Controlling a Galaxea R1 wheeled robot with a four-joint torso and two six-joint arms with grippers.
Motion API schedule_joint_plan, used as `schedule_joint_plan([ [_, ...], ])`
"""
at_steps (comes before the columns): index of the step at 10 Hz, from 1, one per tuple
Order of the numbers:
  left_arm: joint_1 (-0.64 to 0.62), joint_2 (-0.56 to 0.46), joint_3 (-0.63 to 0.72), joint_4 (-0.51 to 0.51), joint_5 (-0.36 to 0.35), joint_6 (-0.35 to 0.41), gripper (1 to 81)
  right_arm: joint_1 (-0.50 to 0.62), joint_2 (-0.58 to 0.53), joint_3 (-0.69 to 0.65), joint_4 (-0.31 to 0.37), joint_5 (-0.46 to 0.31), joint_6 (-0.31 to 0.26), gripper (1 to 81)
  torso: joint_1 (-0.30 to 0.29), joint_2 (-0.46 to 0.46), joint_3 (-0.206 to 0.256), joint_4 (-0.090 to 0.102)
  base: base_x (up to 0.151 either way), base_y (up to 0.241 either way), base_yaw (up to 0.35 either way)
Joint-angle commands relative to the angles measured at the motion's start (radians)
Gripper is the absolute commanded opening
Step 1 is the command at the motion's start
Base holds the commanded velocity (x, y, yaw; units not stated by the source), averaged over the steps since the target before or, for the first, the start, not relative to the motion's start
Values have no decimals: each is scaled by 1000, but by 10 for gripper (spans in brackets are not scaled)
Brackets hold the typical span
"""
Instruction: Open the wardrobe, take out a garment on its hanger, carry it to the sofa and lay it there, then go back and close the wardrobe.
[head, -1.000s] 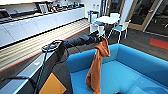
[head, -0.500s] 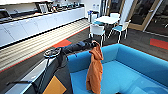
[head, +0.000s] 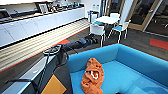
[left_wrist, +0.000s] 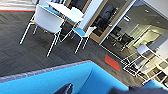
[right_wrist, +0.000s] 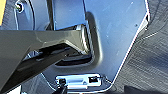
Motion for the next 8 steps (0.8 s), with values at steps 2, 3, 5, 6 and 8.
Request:
schedule_joint_plan([
  [2, -176, 57, 21, 20, 21, 9, 811, 1, 17, 11, 0, -74, -6, 811, 0, 0, 0, 0, 0, 0, 0],
  [3, -152, 57, 39, 20, 21, 9, 811, 1, 15, 11, 0, -73, -6, 811, 0, 0, 0, 0, 0, 0, 0],
  [5, -109, 57, 110, 20, 21, 10, 811, 0, 15, 9, -1, -73, -6, 811, 0, 0, 32, 0, 0, 0, 0],
  [6, -83, 57, 166, 22, 21, 10, 811, 0, 15, 11, -1, -74, -6, 811, 0, 0, 70, 0, 0, 0, 0],
  [8, -29, 57, 265, 65, 22, 7, 811, 0, 15, 11, -1, -73, -6, 811, 0, 0, 113, 0, 0, 0, 0],
])
